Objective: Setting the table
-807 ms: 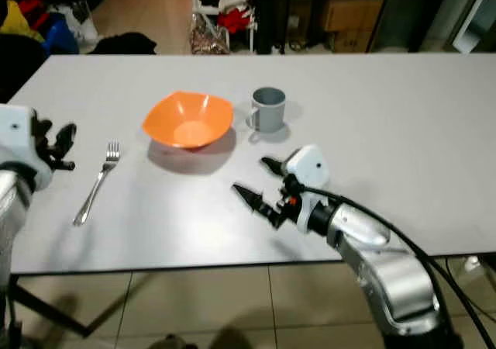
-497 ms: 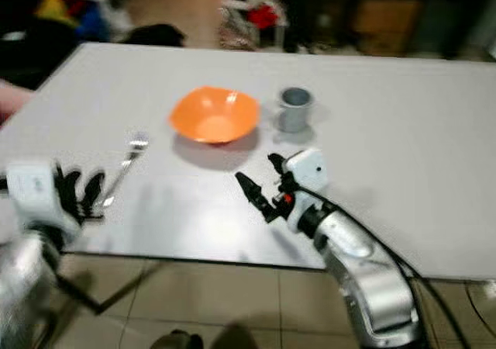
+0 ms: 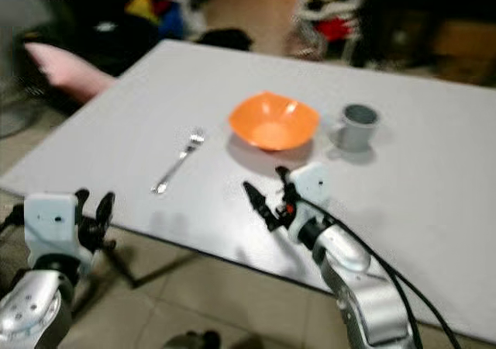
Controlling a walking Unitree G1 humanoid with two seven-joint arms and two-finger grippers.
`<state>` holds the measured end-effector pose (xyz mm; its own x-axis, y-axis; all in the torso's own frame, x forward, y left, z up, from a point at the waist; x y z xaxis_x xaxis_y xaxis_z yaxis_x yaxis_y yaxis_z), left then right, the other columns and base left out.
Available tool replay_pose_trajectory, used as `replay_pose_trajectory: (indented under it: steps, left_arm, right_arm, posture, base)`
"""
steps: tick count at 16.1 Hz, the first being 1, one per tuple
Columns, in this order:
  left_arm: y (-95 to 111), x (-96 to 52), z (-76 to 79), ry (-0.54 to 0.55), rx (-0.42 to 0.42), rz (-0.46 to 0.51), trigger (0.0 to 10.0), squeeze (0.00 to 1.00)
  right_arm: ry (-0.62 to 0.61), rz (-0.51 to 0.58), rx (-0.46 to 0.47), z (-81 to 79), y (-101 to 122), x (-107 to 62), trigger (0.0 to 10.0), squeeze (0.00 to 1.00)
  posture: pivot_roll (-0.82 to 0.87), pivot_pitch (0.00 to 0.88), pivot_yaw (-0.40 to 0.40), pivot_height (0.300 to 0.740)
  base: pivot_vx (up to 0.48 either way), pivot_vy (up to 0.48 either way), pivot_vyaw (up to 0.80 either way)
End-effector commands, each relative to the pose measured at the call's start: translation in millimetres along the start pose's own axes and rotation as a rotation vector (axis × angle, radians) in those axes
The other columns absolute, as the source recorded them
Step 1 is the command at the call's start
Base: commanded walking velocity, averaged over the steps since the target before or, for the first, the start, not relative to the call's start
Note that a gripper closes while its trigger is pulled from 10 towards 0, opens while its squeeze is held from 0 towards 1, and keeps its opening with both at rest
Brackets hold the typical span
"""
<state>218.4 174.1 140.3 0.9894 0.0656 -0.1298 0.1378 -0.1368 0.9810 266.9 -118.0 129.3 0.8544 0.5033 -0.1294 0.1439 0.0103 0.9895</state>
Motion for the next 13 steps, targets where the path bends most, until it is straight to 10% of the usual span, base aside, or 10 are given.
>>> replay_pose_trajectory:
  steps: [1,13]
  left_arm:
    - [4.8,0.0,-3.2,0.023,0.017,0.027,10.0,0.00]
    - [7.5,8.9,-0.7,0.025,0.070,0.080,10.0,0.00]
  right_arm:
    - [-0.004,-0.010,0.022,0.6,-3.6,-0.6,10.0,0.00]
    - [-0.036,-0.041,0.136,1.5,-17.6,-5.9,10.0,0.00]
  posture:
    - [-0.05,0.000,0.029,0.740]
    - [-0.05,0.000,0.032,0.740]
  base:
    - [0.000,0.000,0.80]
    - [0.000,0.000,0.80]
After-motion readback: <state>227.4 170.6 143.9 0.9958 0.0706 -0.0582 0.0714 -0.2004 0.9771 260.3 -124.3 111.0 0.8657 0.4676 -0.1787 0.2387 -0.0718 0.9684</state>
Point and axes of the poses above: a point about 5 cm out from each wrist's last joint towards the gripper, its own x axis pointing out of the wrist towards the gripper, its own y axis along the axis of the wrist's last joint, z = x × y, the point moved 3 cm from there along x, pointing out of the wrist towards the gripper, and after that the axes turned 1 degree about x, right-handed, at the moved point
